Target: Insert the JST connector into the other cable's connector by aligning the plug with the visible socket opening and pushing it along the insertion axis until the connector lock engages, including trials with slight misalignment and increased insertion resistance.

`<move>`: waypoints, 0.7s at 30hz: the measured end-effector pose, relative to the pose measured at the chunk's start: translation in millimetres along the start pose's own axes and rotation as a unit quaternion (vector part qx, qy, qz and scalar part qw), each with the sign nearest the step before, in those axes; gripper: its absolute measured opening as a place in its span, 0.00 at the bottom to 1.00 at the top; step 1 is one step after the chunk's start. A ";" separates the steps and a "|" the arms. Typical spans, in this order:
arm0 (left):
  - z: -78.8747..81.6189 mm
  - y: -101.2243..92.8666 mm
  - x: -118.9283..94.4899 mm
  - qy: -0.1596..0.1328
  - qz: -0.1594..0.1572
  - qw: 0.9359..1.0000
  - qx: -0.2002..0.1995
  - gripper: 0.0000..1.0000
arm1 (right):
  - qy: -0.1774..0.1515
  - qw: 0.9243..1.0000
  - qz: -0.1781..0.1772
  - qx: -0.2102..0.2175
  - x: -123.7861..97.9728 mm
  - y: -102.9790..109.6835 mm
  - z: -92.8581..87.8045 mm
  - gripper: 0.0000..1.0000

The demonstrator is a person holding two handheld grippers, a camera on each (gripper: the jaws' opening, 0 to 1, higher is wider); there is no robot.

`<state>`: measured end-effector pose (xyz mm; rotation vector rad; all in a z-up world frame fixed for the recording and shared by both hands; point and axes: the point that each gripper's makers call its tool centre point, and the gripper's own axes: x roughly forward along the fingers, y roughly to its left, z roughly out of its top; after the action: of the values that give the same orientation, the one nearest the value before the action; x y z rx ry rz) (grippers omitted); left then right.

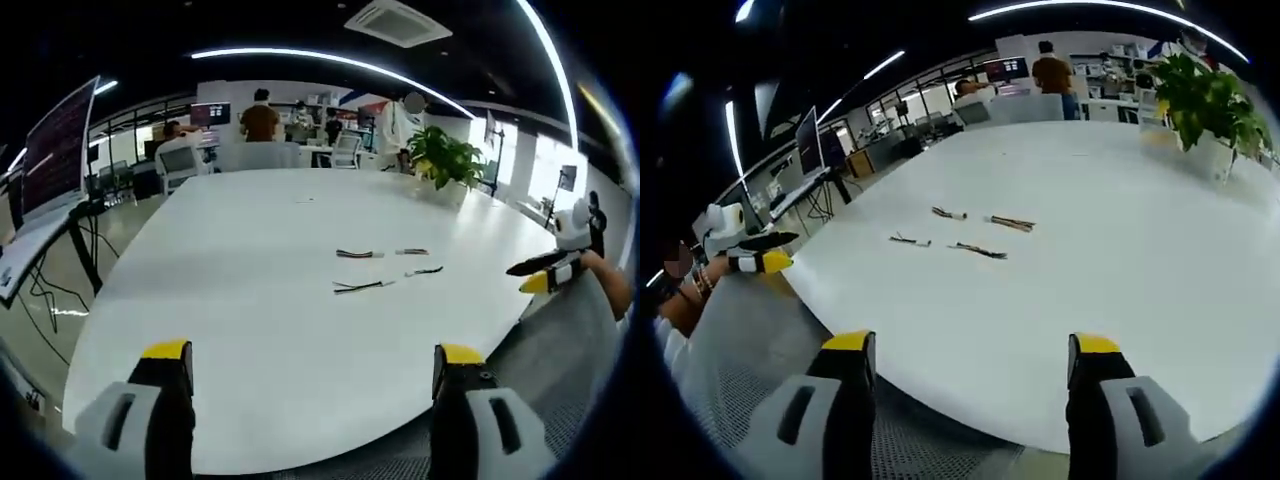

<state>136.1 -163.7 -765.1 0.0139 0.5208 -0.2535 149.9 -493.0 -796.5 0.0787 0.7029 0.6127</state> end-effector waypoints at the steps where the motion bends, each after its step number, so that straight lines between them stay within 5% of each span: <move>1: -0.4 -0.3 0.0 0.001 -0.001 1.000 0.001 0.99 | 0.002 1.000 0.000 -0.001 0.1 0.0 -0.5 0.77; 21: -6.1 -0.4 1.2 0.015 -0.004 1.000 0.005 0.98 | 0.014 1.000 0.005 0.001 1.5 1.6 -4.4 0.75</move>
<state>134.0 -164.0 -771.0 0.0260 0.5498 -0.2641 147.3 -491.5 -800.3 0.0769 0.7301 0.6238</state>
